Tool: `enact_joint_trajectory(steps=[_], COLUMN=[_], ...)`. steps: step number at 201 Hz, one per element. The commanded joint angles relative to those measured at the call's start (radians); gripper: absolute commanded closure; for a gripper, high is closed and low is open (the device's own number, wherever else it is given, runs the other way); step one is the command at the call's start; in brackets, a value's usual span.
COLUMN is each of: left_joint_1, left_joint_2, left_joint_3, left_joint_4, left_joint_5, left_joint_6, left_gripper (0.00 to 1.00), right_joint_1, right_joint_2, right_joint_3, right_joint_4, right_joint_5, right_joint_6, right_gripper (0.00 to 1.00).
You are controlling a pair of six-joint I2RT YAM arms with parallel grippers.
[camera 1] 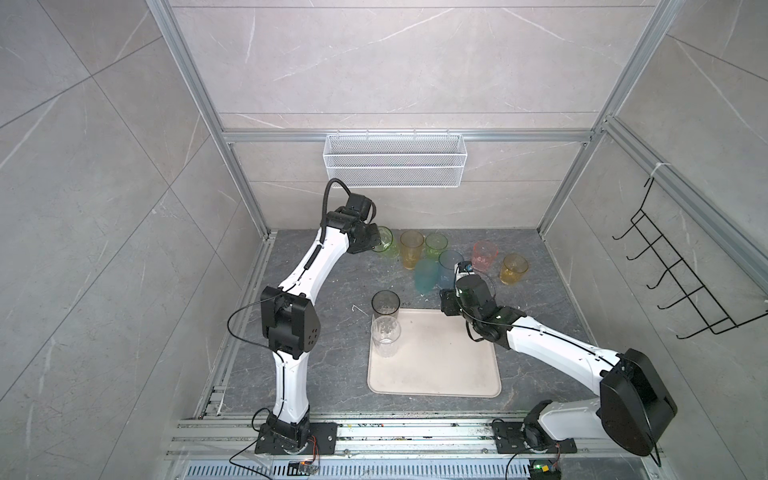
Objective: Place the glasses into the tray
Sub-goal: 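Lower the left gripper and close it on the green cup's rim, then lift the green cup and carry it toward the tray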
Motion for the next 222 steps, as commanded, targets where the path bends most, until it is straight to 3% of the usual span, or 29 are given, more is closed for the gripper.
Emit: enact_joint_trajectory(steps=[1, 124, 177, 222], left_joint_1=[-0.017, -0.121, -0.265, -0.447], left_joint_2=[-0.106, -0.346, -0.42, -0.479], left_joint_3=[0.011, -0.02, -0.022, -0.023], left_joint_4=[-0.068, -0.305, -0.437, -0.554], left_joint_5=[-0.026, -0.026, -0.077, -0.19], left_joint_6=[0.033, 0.066, 0.073, 0.036], left_gripper=[1.0, 1.0, 1.0, 1.0], right_joint_1=[-0.003, -0.003, -0.003, -0.002], right_joint_2=[0.006, 0.016, 0.02, -0.014], right_joint_3=[0.023, 0.026, 0.028, 0.003], right_joint_4=[-0.015, -0.016, -0.016, 0.003], right_joint_5=[0.015, 0.015, 0.015, 0.01], right_joint_6=[0.008, 0.009, 0.009, 0.012], right_gripper=[0.36, 0.36, 0.36, 0.36])
